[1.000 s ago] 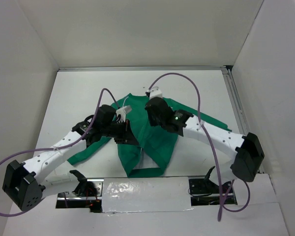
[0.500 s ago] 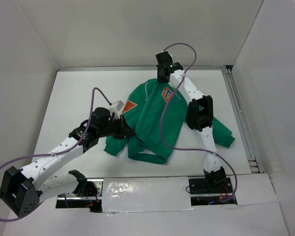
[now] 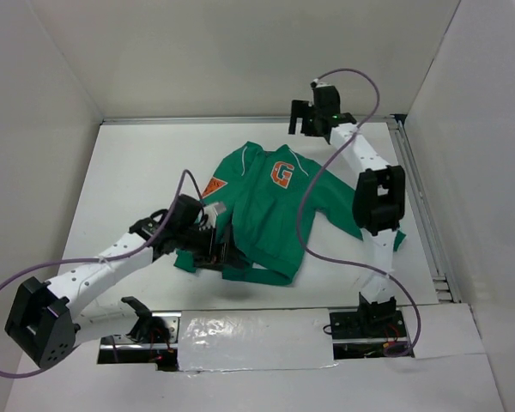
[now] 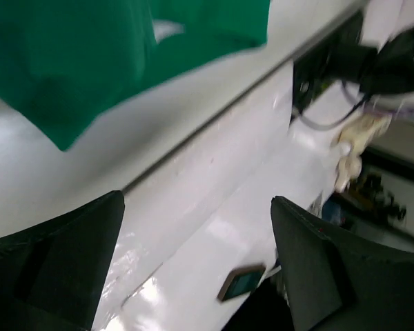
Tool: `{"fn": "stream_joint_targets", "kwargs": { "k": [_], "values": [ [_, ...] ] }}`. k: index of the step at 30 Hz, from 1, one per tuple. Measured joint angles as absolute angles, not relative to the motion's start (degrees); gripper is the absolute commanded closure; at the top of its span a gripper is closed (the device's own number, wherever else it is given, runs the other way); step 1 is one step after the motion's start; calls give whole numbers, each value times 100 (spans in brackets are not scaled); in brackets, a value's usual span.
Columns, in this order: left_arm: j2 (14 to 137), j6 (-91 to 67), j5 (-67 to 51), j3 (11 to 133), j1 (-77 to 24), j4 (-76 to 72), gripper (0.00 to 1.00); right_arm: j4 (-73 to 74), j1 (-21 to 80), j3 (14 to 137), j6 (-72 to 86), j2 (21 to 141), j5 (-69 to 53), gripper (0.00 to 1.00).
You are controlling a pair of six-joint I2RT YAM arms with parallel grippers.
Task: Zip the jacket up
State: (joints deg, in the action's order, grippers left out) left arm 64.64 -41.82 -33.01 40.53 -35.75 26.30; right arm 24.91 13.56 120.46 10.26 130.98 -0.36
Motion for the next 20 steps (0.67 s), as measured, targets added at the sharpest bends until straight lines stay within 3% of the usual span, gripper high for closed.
{"fn": "stream_joint_targets", "kwargs": {
  "k": [10, 15, 20],
  "values": [
    [6453, -4213, -2314, 5527, -1492, 3072, 1, 1717, 1210, 7120, 1931, 8626, 392, 0],
    [6239, -4200, -2095, 5911, -644, 3225, 1, 1835, 797, 5671, 2493, 6932, 803, 0],
    [6003, -4158, -2034, 6152, -447, 3232, 1, 1914, 687, 5085, 2722, 5575, 985, 0]
  ]
}}
